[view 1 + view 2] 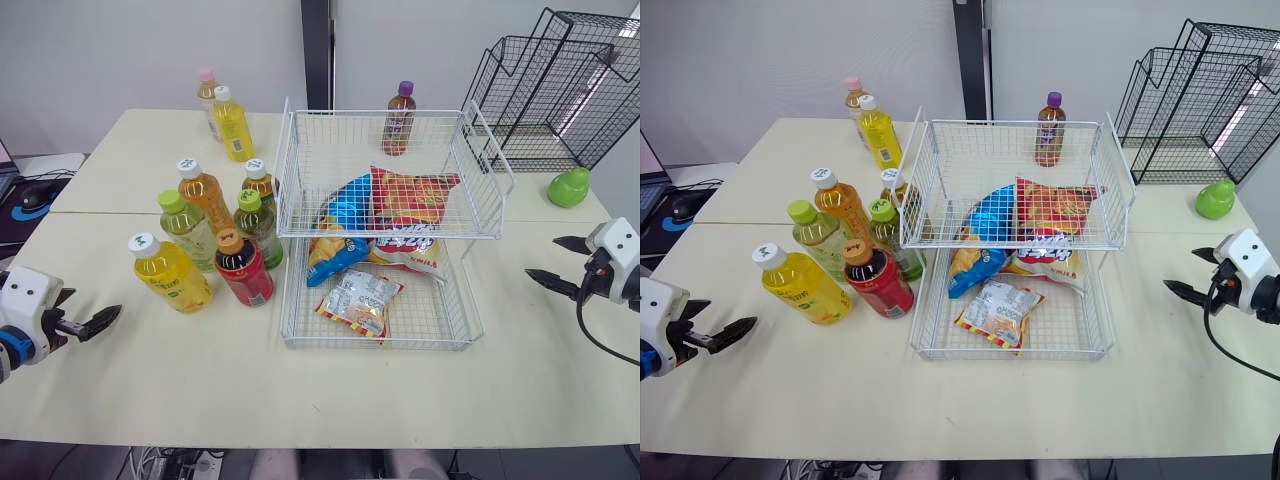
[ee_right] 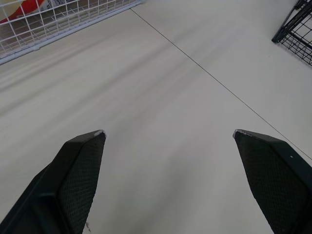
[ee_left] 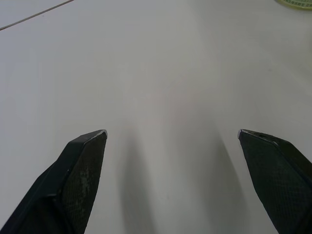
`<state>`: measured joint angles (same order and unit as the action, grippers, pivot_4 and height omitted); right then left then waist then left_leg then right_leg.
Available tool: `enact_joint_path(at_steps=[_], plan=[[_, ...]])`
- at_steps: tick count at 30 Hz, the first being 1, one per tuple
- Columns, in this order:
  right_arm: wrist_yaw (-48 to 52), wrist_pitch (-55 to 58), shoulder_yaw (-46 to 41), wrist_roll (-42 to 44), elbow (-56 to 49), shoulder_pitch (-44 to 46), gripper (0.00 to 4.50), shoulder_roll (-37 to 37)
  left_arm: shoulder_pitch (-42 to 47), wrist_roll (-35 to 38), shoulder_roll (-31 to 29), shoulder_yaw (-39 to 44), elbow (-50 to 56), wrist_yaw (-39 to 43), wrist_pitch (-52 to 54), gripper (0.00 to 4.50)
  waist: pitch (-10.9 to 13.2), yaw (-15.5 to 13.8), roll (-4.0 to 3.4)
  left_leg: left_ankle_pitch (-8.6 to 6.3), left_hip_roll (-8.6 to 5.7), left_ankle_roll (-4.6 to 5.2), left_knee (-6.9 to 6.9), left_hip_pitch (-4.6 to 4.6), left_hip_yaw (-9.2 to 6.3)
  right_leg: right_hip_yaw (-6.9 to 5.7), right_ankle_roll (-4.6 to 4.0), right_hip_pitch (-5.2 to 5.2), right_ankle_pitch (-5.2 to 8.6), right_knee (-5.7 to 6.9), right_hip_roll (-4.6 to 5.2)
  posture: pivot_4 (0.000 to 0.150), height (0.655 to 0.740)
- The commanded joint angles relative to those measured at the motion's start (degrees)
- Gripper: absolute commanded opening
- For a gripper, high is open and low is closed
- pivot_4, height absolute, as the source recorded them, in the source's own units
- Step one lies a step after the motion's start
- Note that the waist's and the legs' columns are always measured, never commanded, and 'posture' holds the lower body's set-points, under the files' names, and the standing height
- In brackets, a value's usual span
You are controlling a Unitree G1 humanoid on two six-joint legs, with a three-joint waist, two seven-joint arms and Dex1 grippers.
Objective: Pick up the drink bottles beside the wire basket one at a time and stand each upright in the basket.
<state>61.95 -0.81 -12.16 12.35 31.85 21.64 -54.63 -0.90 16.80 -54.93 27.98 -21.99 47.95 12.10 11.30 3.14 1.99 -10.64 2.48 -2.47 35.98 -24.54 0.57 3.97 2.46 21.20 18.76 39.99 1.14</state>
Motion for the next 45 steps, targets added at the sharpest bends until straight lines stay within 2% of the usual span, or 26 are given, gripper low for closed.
enact_joint_path(at_steps=[1,8,14,18,34,39,45], plan=[[-0.2,-0.9,-0.97,-0.19,-1.45,0.15,4.5,-1.51,-0.09,0.47,-1.81,2.58,1.39,0.18,-0.45,4.48,0.0,0.0,0.0,0.0,0.0,0.0,0.0,0.0,0.0,0.0,0.0,0.0,0.0,0.0,0.0,0.15,0.736],[-0.76,-4.68,-1.29,-0.86,-1.33,-0.54,4.5,-1.07,-0.02,0.29,-1.67,2.97,1.27,0.17,-1.62,4.48,0.0,0.03,0.0,0.0,0.0,0.0,0.0,0.0,0.0,0.0,0.0,0.0,0.0,0.0,0.0,0.15,0.736],[0.56,-5.52,-0.92,-0.54,-1.96,-1.01,4.5,-1.12,1.27,3.26,-1.62,4.98,0.23,3.79,-2.84,4.48,0.0,-0.02,0.0,0.0,0.0,0.0,0.0,0.0,0.0,-0.01,0.0,0.0,0.0,0.0,0.0,0.15,0.736],[1.4,-5.0,-0.71,-0.25,-3.51,-2.06,4.5,-0.96,0.5,1.89,-1.74,4.95,-0.51,4.28,-5.13,4.48,0.0,0.02,-0.01,0.0,0.0,0.0,0.0,0.0,0.0,-0.01,0.0,0.0,0.0,0.0,0.0,0.15,0.736],[-0.06,-4.35,-2.03,0.49,-6.01,-3.83,4.5,-0.51,0.65,6.38,-0.1,6.0,2.44,6.45,-0.56,4.48,0.0,0.03,-0.01,0.0,0.01,0.0,0.01,0.0,-0.01,-0.01,0.0,0.0,0.0,0.0,0.0,0.15,0.736],[-0.79,-1.2,-4.88,3.31,-13.15,-8.7,4.5,-0.97,0.57,6.62,0.68,5.19,4.07,5.87,0.11,4.48,0.0,-0.14,-0.01,0.0,0.0,0.0,0.0,0.0,-0.03,-0.02,0.0,-0.02,0.0,0.0,0.0,0.15,0.736],[-3.53,4.87,-12.06,8.9,-27.5,-13.88,4.5,-0.95,0.87,6.63,1.37,5.35,4.73,5.05,0.37,4.48,-0.02,-0.21,0.0,0.0,0.01,0.0,0.01,0.0,-0.05,-0.01,0.0,-0.02,0.0,0.01,0.0,0.15,0.736]])
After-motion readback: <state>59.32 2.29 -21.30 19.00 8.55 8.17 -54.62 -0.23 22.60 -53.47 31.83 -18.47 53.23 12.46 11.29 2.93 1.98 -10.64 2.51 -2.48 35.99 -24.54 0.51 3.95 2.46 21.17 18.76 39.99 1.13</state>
